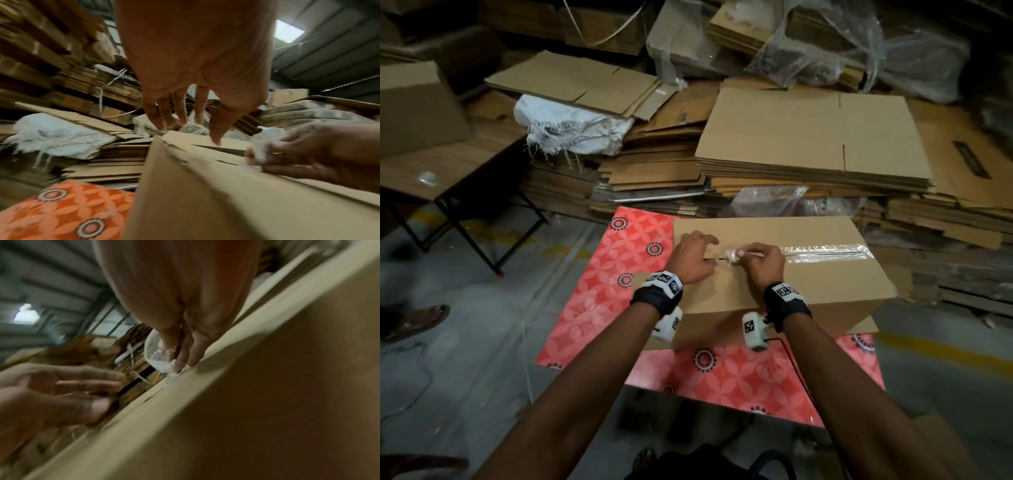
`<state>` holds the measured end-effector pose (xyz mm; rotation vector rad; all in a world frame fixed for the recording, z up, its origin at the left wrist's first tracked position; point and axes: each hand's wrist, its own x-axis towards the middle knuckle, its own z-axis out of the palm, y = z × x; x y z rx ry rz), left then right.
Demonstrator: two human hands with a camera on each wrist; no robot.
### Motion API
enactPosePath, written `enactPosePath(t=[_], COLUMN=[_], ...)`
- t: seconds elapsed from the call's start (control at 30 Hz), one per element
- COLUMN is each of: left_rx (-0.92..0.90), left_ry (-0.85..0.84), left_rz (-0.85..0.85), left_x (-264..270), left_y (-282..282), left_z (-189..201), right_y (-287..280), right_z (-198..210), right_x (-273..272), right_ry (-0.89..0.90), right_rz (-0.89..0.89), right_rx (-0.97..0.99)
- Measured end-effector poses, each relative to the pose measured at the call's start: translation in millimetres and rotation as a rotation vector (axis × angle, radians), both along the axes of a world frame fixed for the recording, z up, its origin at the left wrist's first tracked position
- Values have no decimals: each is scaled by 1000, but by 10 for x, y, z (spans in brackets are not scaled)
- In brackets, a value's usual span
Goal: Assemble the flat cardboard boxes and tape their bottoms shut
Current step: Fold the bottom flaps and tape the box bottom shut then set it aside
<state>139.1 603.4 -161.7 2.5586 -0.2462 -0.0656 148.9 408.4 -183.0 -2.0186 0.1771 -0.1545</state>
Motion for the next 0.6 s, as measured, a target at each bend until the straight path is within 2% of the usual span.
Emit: enactPosePath(t=[0.1,0.17,0.23,0.27,0.33,0.4,0.47,0.53,0.6], left_rx=[119,167,178,181,204,271,319,363,414], left_ry=[100,127,136,137,135,134,140,153,167], left_rz=[-52,-74,-109,-130,-202,-286,-329,-353,-378], left_x=[60,100,119,111,70,6,-26,-25,-3], left_y=[-217,-226,-172,-134,-59,-13,18,43,34], left_z=[-47,-60,-70,-69,-64,-33,-4,27,60], right_y=[35,76,89,80,33,-64,-117,-102,-85], right_z=[14,51,65,23,-74,-221,-303,-286,-252], right_x=[75,92,89,108,128,134,112,103,133], right_ry=[56,37,-44,-94,-190,-239,-153,-58,-59], right_rz=[-222,-255,-161,-72,98,213,321,399,400], right_rx=[42,-181,-469,-542,-558,-495,-504,-642,-700])
